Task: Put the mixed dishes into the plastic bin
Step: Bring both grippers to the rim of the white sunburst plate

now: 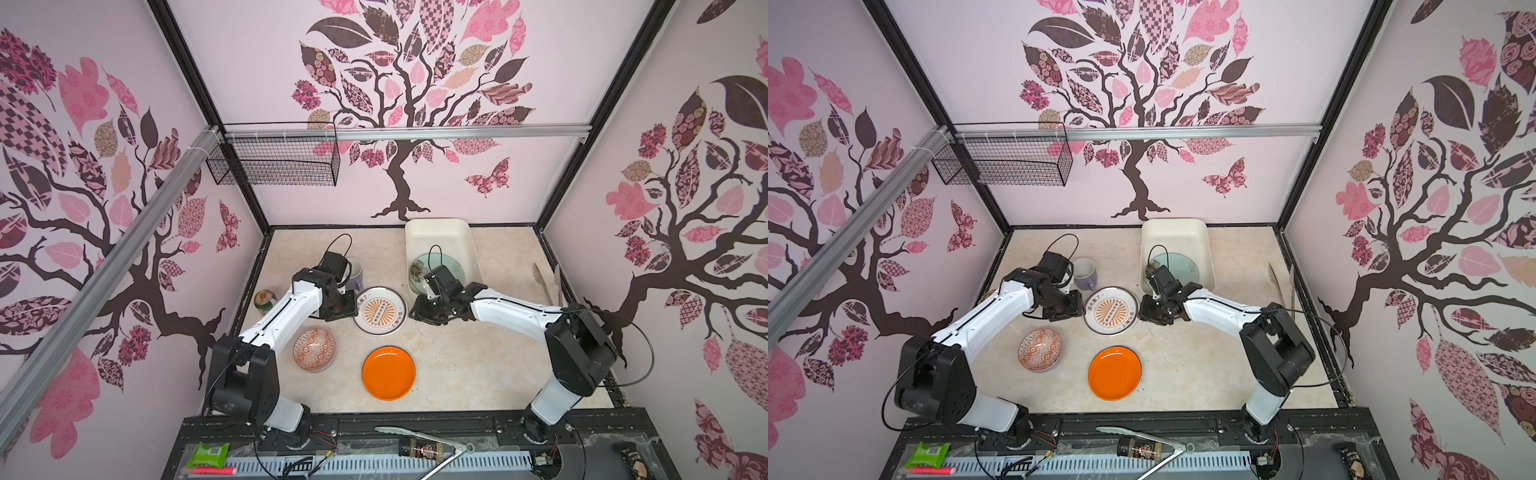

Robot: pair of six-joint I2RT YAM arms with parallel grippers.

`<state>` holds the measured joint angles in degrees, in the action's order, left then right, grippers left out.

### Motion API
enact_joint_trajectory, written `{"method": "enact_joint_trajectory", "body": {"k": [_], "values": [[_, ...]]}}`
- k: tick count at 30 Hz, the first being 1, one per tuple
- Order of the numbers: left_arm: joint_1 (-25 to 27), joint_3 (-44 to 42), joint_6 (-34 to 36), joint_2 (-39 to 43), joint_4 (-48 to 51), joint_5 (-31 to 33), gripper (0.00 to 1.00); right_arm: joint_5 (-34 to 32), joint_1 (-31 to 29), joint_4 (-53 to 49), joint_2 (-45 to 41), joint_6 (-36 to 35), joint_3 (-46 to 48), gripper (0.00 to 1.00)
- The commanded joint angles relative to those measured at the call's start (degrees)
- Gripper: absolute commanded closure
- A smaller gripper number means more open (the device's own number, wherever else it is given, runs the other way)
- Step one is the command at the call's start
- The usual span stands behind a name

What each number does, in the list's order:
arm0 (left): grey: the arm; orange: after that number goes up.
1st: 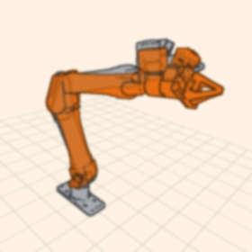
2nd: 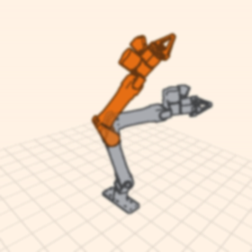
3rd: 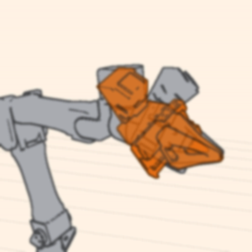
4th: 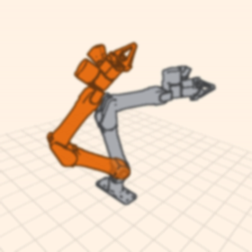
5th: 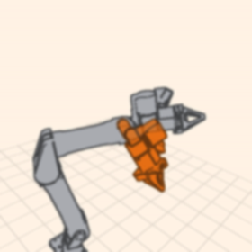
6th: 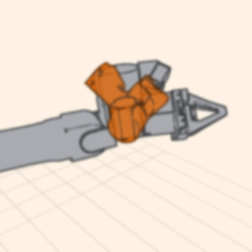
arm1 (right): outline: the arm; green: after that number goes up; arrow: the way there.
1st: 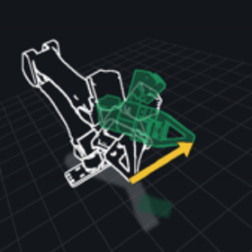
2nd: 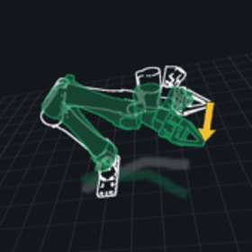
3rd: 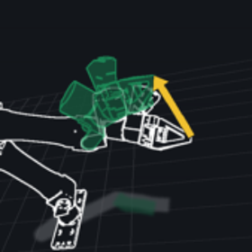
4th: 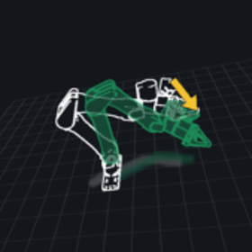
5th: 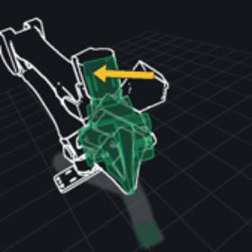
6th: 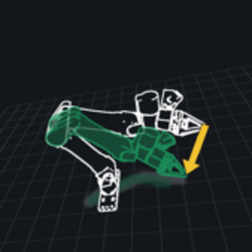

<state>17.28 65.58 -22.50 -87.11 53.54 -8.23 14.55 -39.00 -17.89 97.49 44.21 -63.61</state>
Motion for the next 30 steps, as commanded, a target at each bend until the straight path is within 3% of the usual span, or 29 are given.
{"method": "enact_joint_trajectory", "body": {"k": [1,17,30], "values": [[-0.05,1.78,0.24,-2.83,-1.89,-0.75,0.47,-0.58,-0.52,0.78,3.45,-1.7,-2.63,0.59],[-0.04,6.44,-0.21,-12.63,-4.09,0.26,0.48,-1.55,-0.48,-1.35,12.95,-6.37,-10.32,0.57],[-0.05,6.36,-0.51,-16.18,-5.1,0.32,0.62,-4.54,-0.46,-5.17,15.77,-9.83,-13.43,0.59]]}}
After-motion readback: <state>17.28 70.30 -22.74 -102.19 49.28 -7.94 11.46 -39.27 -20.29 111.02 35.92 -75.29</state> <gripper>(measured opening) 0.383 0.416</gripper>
